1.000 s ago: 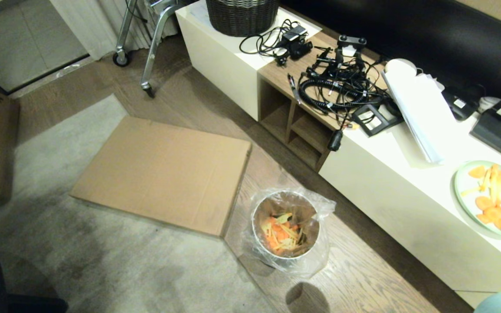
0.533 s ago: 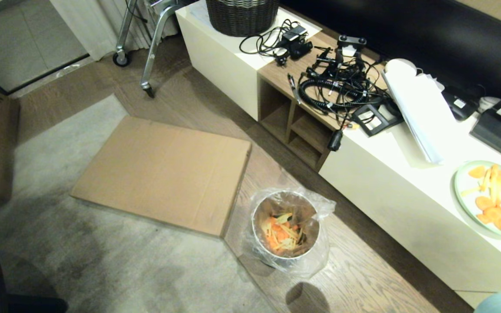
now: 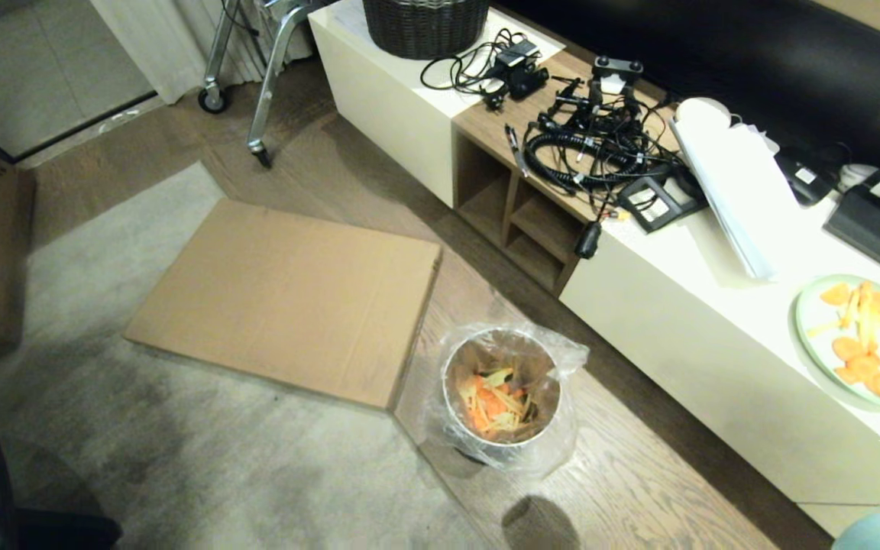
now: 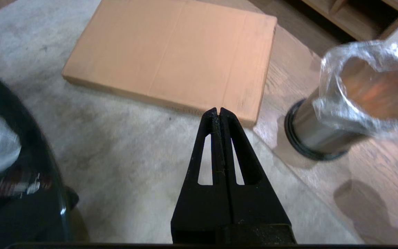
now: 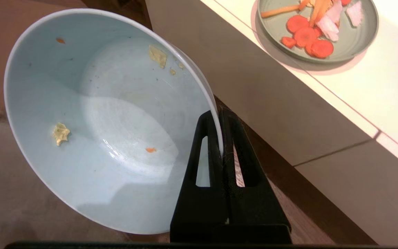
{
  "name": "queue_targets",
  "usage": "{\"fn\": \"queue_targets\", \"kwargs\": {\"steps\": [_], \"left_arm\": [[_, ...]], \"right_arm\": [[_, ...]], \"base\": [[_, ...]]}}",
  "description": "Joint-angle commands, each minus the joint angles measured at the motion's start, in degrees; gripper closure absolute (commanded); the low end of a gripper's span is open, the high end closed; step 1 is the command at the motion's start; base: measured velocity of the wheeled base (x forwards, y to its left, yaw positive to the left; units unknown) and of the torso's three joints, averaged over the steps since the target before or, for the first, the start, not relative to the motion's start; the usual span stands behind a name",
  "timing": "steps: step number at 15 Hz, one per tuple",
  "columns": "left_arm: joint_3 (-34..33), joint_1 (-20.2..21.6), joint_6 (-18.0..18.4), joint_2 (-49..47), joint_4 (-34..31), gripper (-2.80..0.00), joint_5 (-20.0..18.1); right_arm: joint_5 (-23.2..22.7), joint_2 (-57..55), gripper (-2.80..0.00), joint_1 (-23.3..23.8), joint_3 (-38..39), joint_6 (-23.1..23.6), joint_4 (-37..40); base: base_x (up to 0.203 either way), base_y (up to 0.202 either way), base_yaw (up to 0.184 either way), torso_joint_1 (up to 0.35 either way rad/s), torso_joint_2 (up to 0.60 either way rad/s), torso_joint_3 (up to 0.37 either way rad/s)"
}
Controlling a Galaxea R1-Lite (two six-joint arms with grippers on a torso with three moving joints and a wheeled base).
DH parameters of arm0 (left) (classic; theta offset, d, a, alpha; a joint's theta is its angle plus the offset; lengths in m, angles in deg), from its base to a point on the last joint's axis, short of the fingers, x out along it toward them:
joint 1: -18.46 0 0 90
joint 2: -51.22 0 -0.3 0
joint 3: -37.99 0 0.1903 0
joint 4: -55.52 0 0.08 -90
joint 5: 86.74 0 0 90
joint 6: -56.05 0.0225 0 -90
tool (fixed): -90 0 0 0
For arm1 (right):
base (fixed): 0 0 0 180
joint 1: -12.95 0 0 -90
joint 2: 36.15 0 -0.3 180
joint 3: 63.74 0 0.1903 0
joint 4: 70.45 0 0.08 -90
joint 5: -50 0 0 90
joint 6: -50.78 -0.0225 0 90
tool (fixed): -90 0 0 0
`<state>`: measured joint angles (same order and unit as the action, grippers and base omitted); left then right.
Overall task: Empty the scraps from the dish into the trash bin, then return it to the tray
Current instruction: Put the bowl back to the table
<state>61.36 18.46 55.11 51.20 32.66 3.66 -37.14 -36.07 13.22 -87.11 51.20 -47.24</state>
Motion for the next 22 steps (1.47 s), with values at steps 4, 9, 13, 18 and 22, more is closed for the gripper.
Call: {"fn": "queue_targets", "kwargs": {"steps": [4, 9, 13, 18, 22], "left_arm": [[0.00, 0.00, -0.03, 0.02, 0.02, 0.00, 0.04], [0.00, 0.00, -0.03, 0.02, 0.02, 0.00, 0.04], [0.00, 0.00, -0.03, 0.02, 0.02, 0.00, 0.04], [0.00, 0.00, -0.03, 0.02, 0.02, 0.00, 0.04], [0.00, 0.00, 0.05, 0.02, 0.02, 0.00, 0.04]], "right_arm": [[0.04, -0.07, 0.00, 0.00, 0.00, 0.02, -0.02], [0.04, -0.07, 0.00, 0.00, 0.00, 0.02, -0.02], [0.04, -0.07, 0.00, 0.00, 0.00, 0.02, -0.02], [0.04, -0.07, 0.00, 0.00, 0.00, 0.02, -0.02], [0.04, -0.07, 0.00, 0.00, 0.00, -0.06, -0.03]], "base": [[-0.183, 0.000, 0.000, 0.002, 0.00, 0.003], [-0.185, 0.000, 0.000, 0.003, 0.00, 0.003], [-0.184, 0.000, -0.001, 0.000, 0.00, 0.002], [-0.184, 0.000, -0.001, 0.003, 0.00, 0.002], [-0.186, 0.000, -0.001, 0.004, 0.00, 0.003]]}}
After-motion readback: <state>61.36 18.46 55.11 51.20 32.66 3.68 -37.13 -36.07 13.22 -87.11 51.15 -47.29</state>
